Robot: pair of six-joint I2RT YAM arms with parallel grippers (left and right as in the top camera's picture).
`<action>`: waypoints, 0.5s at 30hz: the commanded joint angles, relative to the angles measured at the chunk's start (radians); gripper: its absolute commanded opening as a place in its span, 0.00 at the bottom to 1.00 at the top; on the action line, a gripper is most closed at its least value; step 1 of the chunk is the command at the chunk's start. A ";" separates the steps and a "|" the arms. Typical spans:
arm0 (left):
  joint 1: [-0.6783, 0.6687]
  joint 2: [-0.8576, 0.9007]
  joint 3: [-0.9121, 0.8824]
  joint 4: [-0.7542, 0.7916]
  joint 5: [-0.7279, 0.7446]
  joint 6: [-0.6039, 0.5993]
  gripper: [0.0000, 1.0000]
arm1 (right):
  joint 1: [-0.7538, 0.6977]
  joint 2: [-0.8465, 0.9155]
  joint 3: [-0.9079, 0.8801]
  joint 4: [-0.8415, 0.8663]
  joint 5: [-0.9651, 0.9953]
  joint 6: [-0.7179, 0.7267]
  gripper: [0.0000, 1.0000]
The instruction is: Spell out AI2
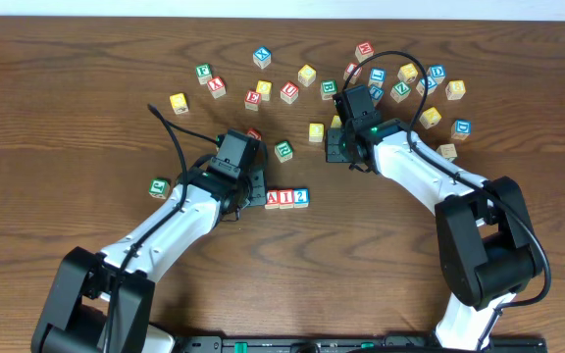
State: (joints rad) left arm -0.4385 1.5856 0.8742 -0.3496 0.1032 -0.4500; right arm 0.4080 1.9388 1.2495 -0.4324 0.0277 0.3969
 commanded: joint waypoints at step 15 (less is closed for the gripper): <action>-0.040 -0.016 0.051 0.013 0.011 0.027 0.07 | 0.000 0.014 0.019 -0.005 -0.020 -0.009 0.01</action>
State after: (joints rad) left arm -0.4706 1.5856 0.8967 -0.3393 0.1326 -0.4400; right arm 0.4080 1.9388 1.2495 -0.4370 0.0135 0.3969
